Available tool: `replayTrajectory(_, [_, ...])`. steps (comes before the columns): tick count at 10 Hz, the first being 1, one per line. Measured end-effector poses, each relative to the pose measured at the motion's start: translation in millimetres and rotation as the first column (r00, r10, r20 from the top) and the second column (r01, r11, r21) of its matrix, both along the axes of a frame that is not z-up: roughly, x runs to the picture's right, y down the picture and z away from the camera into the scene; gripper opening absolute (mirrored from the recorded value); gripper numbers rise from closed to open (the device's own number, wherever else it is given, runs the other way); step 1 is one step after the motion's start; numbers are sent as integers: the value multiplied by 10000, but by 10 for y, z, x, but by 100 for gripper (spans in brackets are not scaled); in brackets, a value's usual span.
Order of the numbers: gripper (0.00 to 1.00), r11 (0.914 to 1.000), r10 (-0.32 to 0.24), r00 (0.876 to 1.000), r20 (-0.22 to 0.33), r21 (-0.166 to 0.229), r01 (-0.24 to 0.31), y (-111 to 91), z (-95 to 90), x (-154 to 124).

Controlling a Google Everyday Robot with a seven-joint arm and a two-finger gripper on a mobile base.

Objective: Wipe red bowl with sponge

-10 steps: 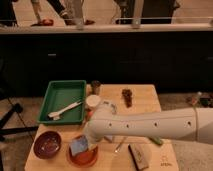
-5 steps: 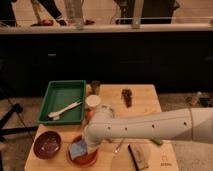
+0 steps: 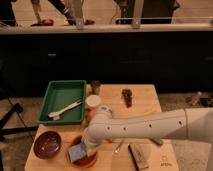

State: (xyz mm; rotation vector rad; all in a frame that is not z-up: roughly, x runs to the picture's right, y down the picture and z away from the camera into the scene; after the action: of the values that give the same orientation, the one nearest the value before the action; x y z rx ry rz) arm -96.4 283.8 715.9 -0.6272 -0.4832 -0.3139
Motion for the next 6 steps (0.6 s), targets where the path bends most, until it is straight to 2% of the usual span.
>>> replayTrajectory(2, [0,9999,-65,9999,-85,-130,64,31,34,14])
replayTrajectory(6, [0,9995,96,9981,-606,-297,-114,-8,157,254])
